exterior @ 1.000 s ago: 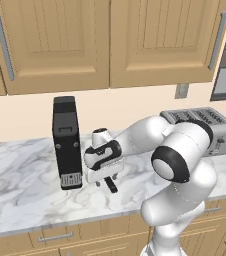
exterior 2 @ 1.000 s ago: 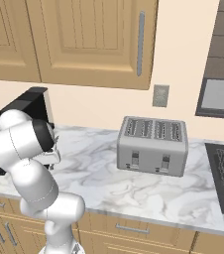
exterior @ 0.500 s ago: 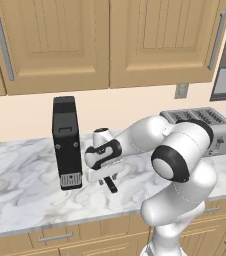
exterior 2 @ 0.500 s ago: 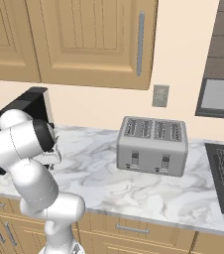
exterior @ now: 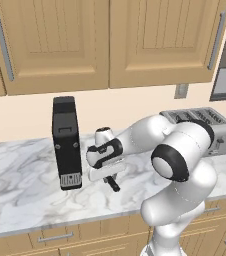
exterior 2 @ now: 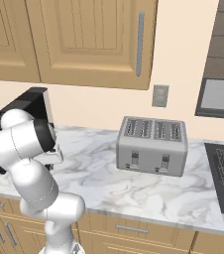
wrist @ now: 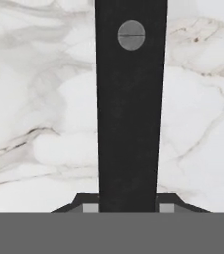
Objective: Move the cutting board and knife to the sink. Then move spray from the cabinet to the counter.
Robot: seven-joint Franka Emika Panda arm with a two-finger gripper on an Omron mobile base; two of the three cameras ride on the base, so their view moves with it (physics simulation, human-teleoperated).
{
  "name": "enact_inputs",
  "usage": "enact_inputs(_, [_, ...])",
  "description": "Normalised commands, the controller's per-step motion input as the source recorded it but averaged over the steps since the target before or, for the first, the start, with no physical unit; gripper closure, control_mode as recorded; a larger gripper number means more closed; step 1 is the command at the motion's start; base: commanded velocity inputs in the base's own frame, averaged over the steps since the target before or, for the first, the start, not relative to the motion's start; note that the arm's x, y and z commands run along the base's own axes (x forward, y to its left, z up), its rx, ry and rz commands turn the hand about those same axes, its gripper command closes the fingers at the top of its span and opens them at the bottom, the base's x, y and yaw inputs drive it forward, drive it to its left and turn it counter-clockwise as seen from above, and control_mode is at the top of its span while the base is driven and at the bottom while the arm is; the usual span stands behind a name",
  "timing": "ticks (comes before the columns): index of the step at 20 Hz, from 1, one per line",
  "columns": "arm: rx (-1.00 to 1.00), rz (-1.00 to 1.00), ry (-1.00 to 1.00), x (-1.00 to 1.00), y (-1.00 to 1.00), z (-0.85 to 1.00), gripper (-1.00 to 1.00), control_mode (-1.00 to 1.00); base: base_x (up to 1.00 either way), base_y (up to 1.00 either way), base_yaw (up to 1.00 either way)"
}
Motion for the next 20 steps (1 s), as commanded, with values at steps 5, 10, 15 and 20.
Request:
enact_inputs(5, [0.00,0.00,0.02,0.00,0.00,-0.04,1.00,-1.00,0.00,0.00,0.00])
enact_inputs(10, [0.00,0.00,-0.03,-0.10,0.00,0.01,1.00,-1.00,0.00,0.00,0.00])
enact_inputs(15, [0.00,0.00,-0.03,-0.29,0.00,0.49,1.00,-1.00,0.00,0.00,0.00])
enact_inputs(20, [0.00,0.00,-0.04,-0.29,-0.21,0.70,1.00,-1.00,0.00,0.00,0.00])
